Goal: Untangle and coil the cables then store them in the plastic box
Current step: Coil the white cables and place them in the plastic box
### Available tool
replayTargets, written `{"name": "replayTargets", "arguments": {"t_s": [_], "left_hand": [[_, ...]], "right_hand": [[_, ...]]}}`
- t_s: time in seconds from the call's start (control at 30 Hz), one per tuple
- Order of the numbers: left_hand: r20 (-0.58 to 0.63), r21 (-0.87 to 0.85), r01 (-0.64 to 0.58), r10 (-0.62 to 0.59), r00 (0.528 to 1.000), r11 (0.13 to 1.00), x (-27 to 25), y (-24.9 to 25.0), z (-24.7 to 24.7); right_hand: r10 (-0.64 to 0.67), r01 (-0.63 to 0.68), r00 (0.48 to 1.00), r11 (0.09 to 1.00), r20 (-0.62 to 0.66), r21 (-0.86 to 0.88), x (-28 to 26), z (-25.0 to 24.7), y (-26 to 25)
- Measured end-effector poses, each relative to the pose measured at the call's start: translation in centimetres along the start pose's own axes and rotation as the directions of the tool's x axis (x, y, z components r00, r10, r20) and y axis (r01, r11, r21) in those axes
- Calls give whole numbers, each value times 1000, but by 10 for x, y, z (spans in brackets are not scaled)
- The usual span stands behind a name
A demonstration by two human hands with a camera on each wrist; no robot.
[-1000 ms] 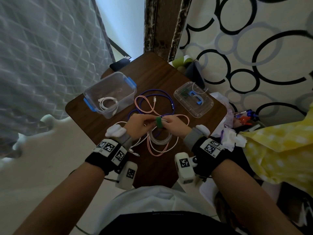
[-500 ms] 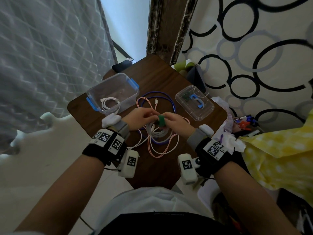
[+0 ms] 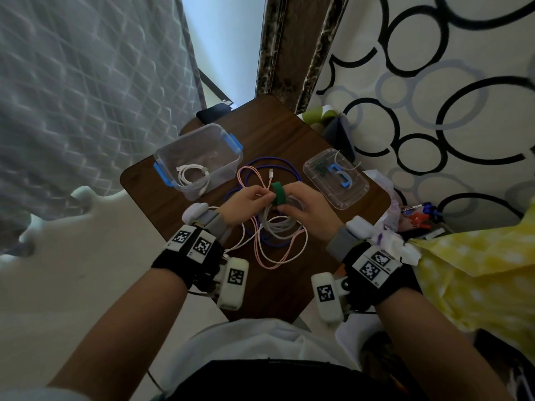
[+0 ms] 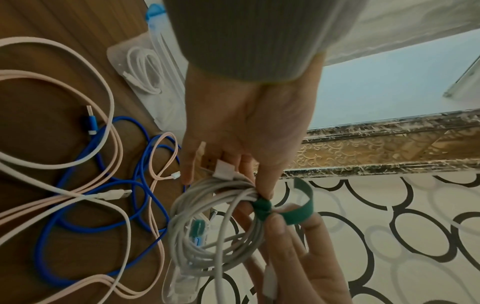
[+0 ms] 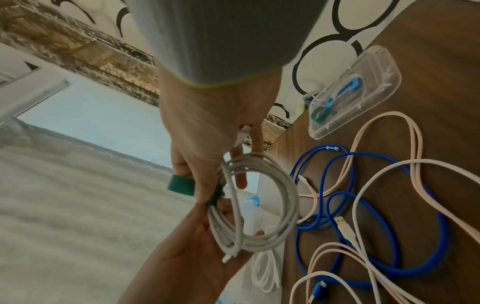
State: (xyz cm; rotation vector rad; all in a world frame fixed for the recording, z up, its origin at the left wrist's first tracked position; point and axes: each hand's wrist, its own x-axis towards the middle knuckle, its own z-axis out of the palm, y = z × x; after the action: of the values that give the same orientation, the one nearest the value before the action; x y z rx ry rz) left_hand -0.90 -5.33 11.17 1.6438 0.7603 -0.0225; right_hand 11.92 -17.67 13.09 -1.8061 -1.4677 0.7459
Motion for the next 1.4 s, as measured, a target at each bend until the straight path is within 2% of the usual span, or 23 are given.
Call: {"name": "replayTargets", "arguments": {"t_s": [0.07,0.17,0.23,0.27,0.33,0.4,0.53,0.63,0.73,0.8,0.93,1.0,1.07,1.13,1.2,1.3,1.4], "left_hand": [[-22,-80,-1,-1,1000,997,-3,2,4],[54,-310,1,17,998,951,-11,8,13],[87,-338,-35,68,994,940,-16,9,15],[68,-281,-64,87,994,958,-18,11,18],[-9,-56,-115,114,993,992,-19,18,24],[-85,156,-119,133,987,981,-18,23,27],[-208,328,-61,135,969,943,-22,19,30],[-267,396,-69,186,946,915,-32,9,33],[-325,409,-87,234,916,908,-30,3,28],[-357,395,-83,236,904,915,-25,2,19],[-399,366,-48,203,894,929,-6,-5,-19],[-412,365,-7,169,895,931,5,-8,-44],[-418,366,15,150,896,930,21,-14,-75],[-394,373,-15,173,903,928,30,-19,-88],[-316,367,-78,203,927,927,43,-27,-111],[-229,411,-143,253,940,901,51,-36,-124],[-245,224,-128,183,952,966,60,-45,-131]], "right_hand": [[-35,36,999,999,-41,13,0,-1,4],[-34,39,996,997,-80,60,0,-8,8],[-17,28,995,993,-96,117,0,-13,9],[-28,41,995,990,-96,131,-1,-18,10],[-61,68,996,992,-71,103,0,-27,15],[-96,98,995,991,-25,88,5,-34,22],[-165,162,985,985,50,59,17,-28,31],[-81,72,996,981,42,180,17,-12,27],[117,-119,993,926,26,358,26,-3,24],[158,-152,987,907,18,392,39,3,22],[53,-47,998,989,-44,139,75,26,12],[62,-62,997,998,-42,4,99,38,10],[98,-98,995,986,-3,-136,130,49,2],[136,-114,987,968,82,-222,145,50,-2],[254,-229,953,961,163,-159,167,56,-6],[440,-465,869,882,227,73,181,61,-4],[523,-569,822,773,227,280,186,64,-1]]}}
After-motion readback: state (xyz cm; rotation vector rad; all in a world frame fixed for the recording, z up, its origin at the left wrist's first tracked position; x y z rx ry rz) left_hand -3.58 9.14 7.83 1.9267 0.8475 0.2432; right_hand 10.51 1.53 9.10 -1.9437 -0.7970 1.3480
